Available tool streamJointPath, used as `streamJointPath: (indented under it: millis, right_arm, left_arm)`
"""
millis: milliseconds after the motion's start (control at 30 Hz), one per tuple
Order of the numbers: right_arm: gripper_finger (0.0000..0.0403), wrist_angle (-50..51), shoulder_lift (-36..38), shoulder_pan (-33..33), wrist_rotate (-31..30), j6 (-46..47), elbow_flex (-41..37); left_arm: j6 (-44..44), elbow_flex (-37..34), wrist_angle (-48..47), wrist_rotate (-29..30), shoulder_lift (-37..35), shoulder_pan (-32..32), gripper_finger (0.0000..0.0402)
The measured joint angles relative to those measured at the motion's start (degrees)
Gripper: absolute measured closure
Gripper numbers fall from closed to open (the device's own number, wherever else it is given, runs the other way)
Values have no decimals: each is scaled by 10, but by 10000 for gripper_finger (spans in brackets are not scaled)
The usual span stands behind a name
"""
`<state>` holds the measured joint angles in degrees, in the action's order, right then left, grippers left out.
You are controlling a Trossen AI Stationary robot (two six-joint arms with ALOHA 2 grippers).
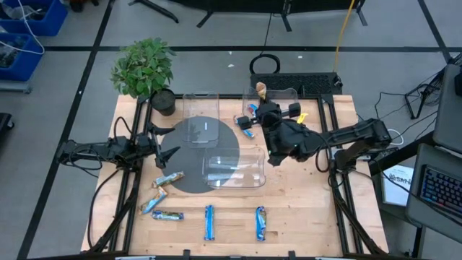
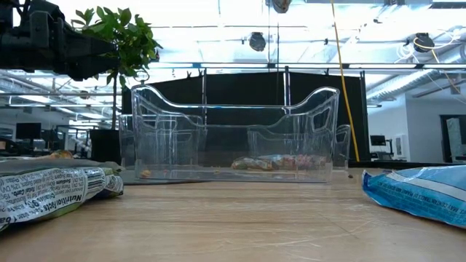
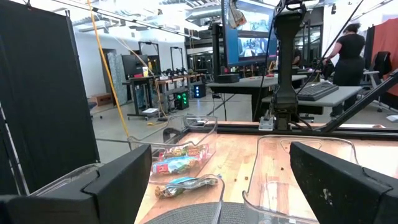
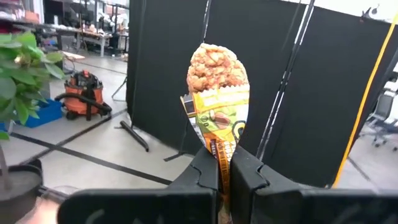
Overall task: Pick and place Granola Bars by type
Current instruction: Put the yellow granola bar into the bottom transparent bin
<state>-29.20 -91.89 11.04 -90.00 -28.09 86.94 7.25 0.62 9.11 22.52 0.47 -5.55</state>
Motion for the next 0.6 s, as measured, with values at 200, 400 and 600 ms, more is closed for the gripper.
streamJointPath:
  millis: [200,400,600]
  right_arm:
    - [402,-23,-2,3,0,-34,-29]
    - [402,34,-1,-5,1,-88,-43]
    - [402,170,3,2,174,-121,-34]
  left_arm:
    - [0,0,0,0,0,0,23]
    - [0,0,0,0,0,0,23]
    - [0,0,0,0,0,0,23]
